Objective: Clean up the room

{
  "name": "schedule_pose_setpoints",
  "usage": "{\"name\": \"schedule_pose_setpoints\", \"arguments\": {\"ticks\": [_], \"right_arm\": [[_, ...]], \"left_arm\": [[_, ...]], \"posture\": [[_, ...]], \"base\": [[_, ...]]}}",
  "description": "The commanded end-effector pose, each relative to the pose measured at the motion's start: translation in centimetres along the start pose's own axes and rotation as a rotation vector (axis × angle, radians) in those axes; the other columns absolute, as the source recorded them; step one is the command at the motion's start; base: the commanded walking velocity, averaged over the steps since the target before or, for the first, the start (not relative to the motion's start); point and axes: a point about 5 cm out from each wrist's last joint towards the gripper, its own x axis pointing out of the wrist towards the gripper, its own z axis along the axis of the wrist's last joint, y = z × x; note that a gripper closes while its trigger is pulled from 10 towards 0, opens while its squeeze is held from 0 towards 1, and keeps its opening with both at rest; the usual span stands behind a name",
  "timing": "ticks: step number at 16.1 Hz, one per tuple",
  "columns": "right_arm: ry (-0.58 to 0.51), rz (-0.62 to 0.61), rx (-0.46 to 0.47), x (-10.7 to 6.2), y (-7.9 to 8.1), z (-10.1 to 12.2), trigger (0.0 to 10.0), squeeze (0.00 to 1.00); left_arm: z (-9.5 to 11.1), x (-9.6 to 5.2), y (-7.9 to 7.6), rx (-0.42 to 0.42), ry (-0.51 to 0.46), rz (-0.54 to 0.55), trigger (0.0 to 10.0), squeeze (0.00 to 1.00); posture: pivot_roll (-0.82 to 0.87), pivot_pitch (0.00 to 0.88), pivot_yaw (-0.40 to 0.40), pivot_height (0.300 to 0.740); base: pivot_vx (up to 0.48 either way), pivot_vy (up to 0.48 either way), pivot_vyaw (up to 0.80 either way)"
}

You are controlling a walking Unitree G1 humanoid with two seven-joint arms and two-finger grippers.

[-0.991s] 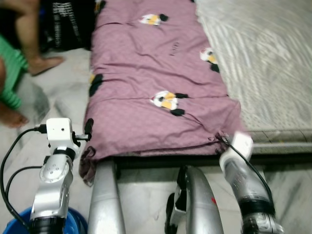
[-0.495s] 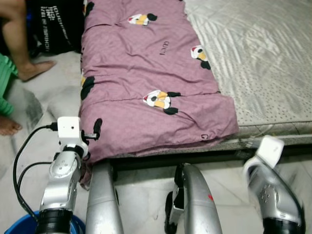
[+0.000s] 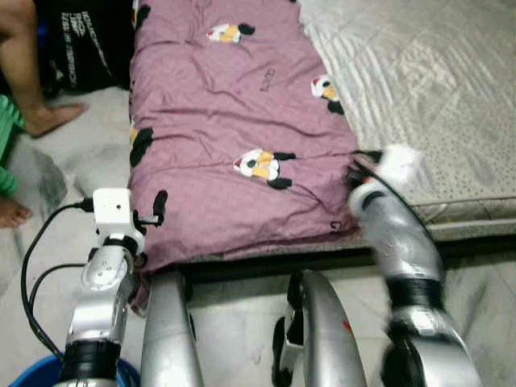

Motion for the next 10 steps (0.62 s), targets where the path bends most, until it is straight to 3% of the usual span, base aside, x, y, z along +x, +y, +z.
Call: {"name": "schedule_pose_setpoints", "arguments": {"ticks": [1,4,7,9,10], "right_arm": [[0.049,-0.008,0.027,0.6,0.5,-1.5,10.0,1.00],[0.087,0.068,0.086,2.1,5.2,-2.4,10.0,1.00],[0.133,0.120,0.057,2.1,7.3,-3.8,10.0,1.00],[0.190,0.033,0.028,2.0,5.8,-5.5,10.0,1.00],[0.220,-0.075,-0.007,1.8,3.5,-6.4,10.0,1.00]], "left_arm": [[0.0,-0.4,0.2,0.009,0.001,0.007,10.0,0.00],[0.2,-1.2,1.0,0.026,-0.002,0.021,10.0,0.00],[0.2,-2.0,1.1,0.027,0.002,0.031,10.0,0.00],[0.0,-2.4,0.9,0.026,0.014,0.032,10.0,0.00],[0.1,-2.5,0.9,0.026,0.018,0.033,10.0,0.00]], "posture": [[0.09,0.173,-0.040,0.578],[0.13,0.216,-0.046,0.578],[0.15,0.245,-0.060,0.578],[0.15,0.256,-0.063,0.578],[0.15,0.264,-0.064,0.578]], "base": [[0.000,0.000,0.00],[0.000,0.000,0.00],[0.000,0.000,0.00],[0.000,0.000,0.00],[0.000,0.000,0.00]]}}
